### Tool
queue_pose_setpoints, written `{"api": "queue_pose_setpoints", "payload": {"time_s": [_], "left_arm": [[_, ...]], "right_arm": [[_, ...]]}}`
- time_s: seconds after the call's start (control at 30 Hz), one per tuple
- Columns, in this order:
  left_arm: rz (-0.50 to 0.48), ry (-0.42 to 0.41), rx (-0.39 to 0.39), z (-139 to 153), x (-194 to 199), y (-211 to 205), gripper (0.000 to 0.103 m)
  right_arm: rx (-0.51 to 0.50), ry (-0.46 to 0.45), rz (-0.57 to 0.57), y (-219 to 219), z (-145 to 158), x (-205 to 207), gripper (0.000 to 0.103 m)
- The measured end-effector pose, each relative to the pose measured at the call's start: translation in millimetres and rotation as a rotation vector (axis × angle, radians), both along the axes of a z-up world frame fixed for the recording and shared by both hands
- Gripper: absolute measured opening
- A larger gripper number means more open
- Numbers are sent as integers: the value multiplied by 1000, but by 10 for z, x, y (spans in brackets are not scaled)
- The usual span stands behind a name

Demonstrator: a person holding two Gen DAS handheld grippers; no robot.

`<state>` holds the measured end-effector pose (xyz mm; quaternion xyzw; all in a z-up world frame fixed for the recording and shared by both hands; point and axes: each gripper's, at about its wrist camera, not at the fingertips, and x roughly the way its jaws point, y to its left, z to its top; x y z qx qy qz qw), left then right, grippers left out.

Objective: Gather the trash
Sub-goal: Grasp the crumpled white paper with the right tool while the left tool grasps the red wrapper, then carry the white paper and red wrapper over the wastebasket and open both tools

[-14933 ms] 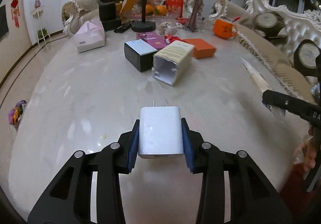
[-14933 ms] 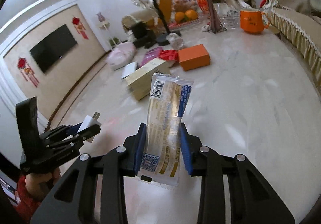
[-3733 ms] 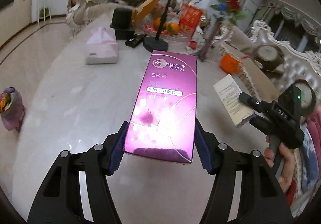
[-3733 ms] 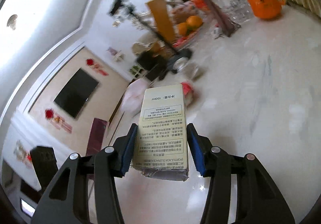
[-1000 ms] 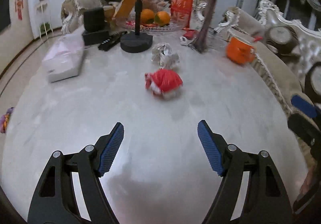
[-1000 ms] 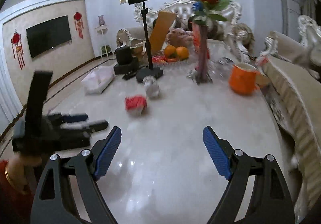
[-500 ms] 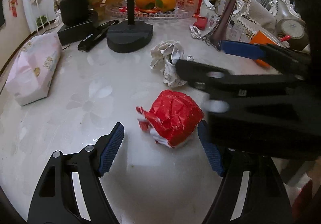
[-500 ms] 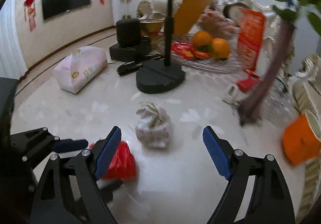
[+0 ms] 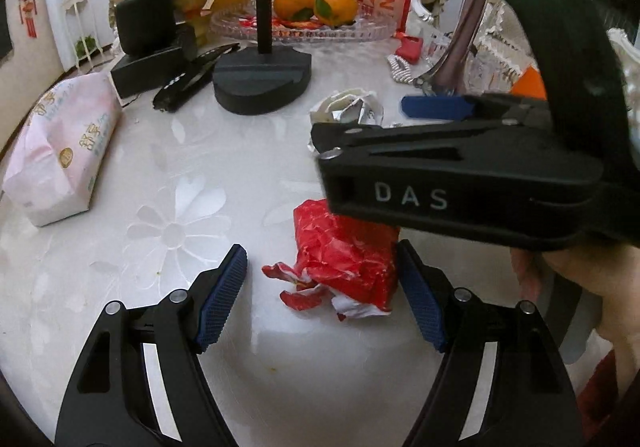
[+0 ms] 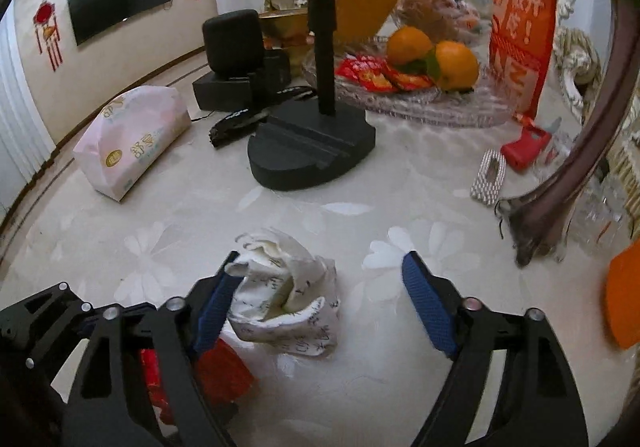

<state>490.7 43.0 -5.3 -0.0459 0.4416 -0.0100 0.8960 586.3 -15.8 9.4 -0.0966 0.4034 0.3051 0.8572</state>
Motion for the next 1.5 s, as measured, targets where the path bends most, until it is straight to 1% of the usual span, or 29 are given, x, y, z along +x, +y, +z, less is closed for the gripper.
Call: {"api": "queue_pose_setpoints", "payload": {"time_s": [0.03,0.07,0.1,0.17,0.2,0.33,0.5,0.57,0.67,0.8,0.87,0.93,1.03,1.1,1.13,1.2,1.27,1.3,1.33,1.4,1.43,1.5], "left_arm": [[-4,-4,-12,7,-1,11,72],[-12,-8,-28,12,-3,18,58],[-15,-10,-30,14,-4,24,45],[-17,-11,-33,18,-9,31,38],[-20,-12,-43,16,-13,42,36],[-21,-13,-56,19,-18,62,35],[-20,-16,-55,27,-51,83,35],[-17,-20,-66,44,-131,111,35],[-24,-45,-89,137,-363,120,35],[-63,-102,-118,376,-901,75,35],[-86,-120,-98,479,-1171,40,35],[-107,-143,-73,596,-1526,28,35],[-129,-167,-67,738,-2130,71,35],[-146,-177,-69,790,-2637,106,35],[-153,-178,-71,792,-2849,118,35],[-167,-175,-80,776,-3329,132,35],[-176,-172,-81,743,-3709,121,35],[-184,-166,-77,700,-3977,97,35],[-190,-156,-74,660,-4137,80,35],[-208,-112,-96,496,-4536,19,35],[-213,-90,-104,407,-4662,-10,35],[-217,-10,-95,78,-4917,-123,35]], "right_arm": [[12,28,1,-15,-25,16,51],[24,59,0,-36,-53,30,40],[36,79,-12,-69,-78,34,38],[66,86,-28,-130,-68,4,36],[67,79,-42,-157,-61,-12,36],[94,93,-77,-305,-69,-100,35],[167,124,-127,-539,-64,-279,35],[176,128,-148,-629,-44,-380,35],[191,134,-168,-802,21,-659,35],[178,113,-179,-992,138,-1130,35],[155,88,-175,-1059,222,-1488,35],[141,63,-163,-1113,293,-1826,35],[170,66,-148,-1235,395,-2378,35],[184,55,-133,-1303,460,-2738,35],[194,43,-119,-1358,503,-3037,35],[206,36,-101,-1399,550,-3430,35],[233,31,-77,-1447,582,-3883,35],[256,39,-61,-1466,576,-4111,35],[267,48,-48,-1479,550,-4293,35],[296,89,-29,-1491,422,-4673,35],[308,118,-28,-1482,325,-4813,35],[317,173,-40,-1461,111,-4974,35]]}}
